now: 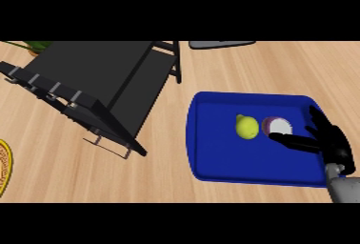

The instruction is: Pick the pear from the tray and place it in the tiered shelf

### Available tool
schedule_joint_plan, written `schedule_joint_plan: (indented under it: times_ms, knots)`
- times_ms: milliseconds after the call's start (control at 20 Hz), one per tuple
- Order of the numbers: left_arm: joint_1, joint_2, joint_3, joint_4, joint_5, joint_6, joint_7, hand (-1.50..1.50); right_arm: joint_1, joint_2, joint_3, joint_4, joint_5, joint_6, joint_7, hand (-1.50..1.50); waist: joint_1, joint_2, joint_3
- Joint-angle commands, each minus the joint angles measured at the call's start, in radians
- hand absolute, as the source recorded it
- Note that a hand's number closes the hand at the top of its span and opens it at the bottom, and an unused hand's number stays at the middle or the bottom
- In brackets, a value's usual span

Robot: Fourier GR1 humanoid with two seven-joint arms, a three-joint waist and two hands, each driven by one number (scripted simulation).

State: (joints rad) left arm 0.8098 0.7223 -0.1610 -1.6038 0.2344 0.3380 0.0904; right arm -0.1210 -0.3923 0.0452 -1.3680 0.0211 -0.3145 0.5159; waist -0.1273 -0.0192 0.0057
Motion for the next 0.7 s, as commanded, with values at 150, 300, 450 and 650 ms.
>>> schedule_joint_plan:
  times_ms: [150, 300, 450, 650]
  knots:
    - [-0.258, -0.067, -0.06, -0.177, 0.014, -0.089, -0.12, 0.0, -0.09, -0.016, 0.112, 0.042, 0.002, 0.13, 0.262, -1.5, 0.03, 0.015, -0.03]
    - [-0.254, -0.047, -0.06, -0.181, 0.007, -0.106, -0.119, 0.0, -0.12, -0.114, 0.213, 0.081, 0.096, 0.237, 0.355, -1.5, 0.058, 0.025, -0.035]
    - [-0.279, -0.033, -0.051, -0.182, 0.016, -0.129, -0.105, 0.0, -0.185, -0.153, 0.272, 0.105, 0.146, 0.308, 0.473, -1.5, 0.072, 0.032, -0.036]
    - [-0.307, -0.053, -0.076, -0.191, 0.014, -0.148, -0.103, 0.0, -0.255, -0.17, 0.332, 0.132, 0.181, 0.397, 0.597, -1.5, 0.078, 0.029, -0.031]
